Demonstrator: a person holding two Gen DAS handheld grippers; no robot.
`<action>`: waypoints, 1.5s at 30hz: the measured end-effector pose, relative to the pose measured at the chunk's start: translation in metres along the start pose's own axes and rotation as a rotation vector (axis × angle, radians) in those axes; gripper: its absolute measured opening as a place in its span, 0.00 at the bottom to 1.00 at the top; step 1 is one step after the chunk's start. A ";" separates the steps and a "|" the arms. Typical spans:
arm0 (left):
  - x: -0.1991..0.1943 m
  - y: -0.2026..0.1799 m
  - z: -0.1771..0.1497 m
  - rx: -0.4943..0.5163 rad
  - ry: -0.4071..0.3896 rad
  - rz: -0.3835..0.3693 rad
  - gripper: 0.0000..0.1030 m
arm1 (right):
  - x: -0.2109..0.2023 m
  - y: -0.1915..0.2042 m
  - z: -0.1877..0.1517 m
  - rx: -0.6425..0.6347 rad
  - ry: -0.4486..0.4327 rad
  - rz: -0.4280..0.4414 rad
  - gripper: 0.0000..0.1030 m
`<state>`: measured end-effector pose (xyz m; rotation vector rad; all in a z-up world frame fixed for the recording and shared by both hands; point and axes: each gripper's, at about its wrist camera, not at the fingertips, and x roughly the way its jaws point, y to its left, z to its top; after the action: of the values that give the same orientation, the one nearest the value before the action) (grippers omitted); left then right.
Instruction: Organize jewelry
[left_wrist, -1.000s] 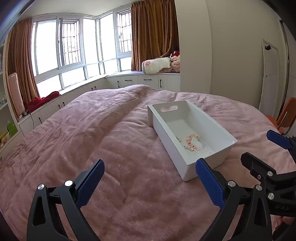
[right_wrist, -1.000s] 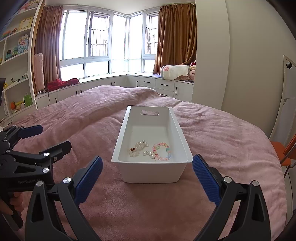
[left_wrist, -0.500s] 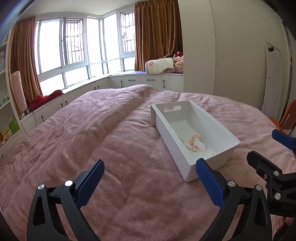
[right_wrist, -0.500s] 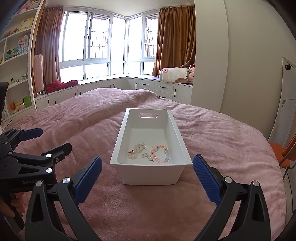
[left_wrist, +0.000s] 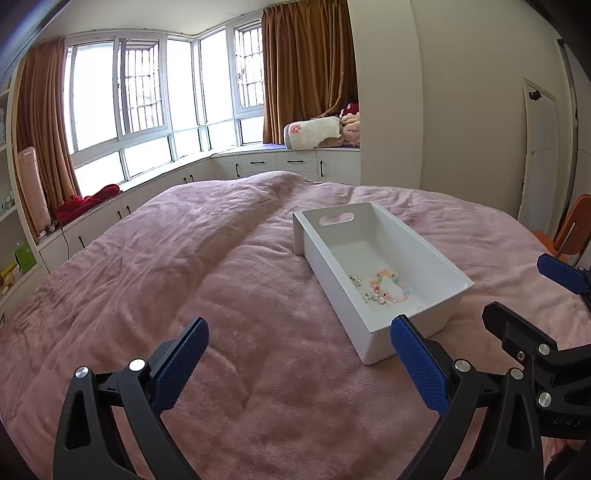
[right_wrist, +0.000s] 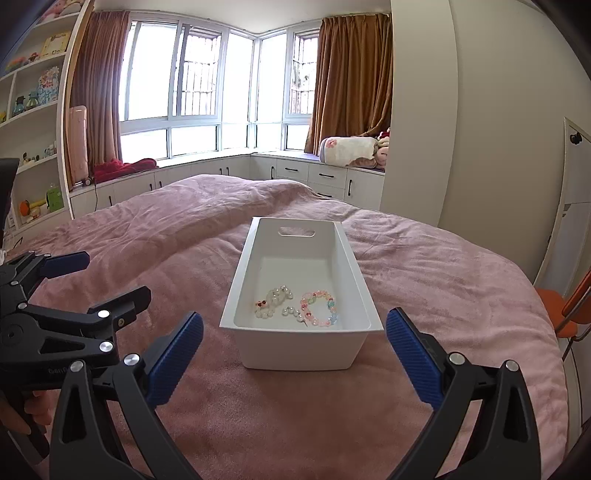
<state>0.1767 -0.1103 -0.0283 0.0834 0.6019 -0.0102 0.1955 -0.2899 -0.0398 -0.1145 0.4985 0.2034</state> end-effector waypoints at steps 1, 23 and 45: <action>0.000 0.000 0.000 -0.001 0.002 -0.007 0.97 | 0.000 0.000 0.000 0.002 0.000 0.001 0.95; -0.001 -0.003 -0.001 0.003 -0.006 -0.020 0.97 | -0.003 -0.005 0.003 0.001 -0.016 -0.017 0.95; -0.002 -0.001 0.013 -0.041 -0.020 -0.022 0.97 | -0.005 -0.012 0.015 -0.011 -0.043 -0.025 0.95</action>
<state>0.1825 -0.1123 -0.0164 0.0366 0.5825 -0.0197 0.2005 -0.3002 -0.0233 -0.1265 0.4531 0.1835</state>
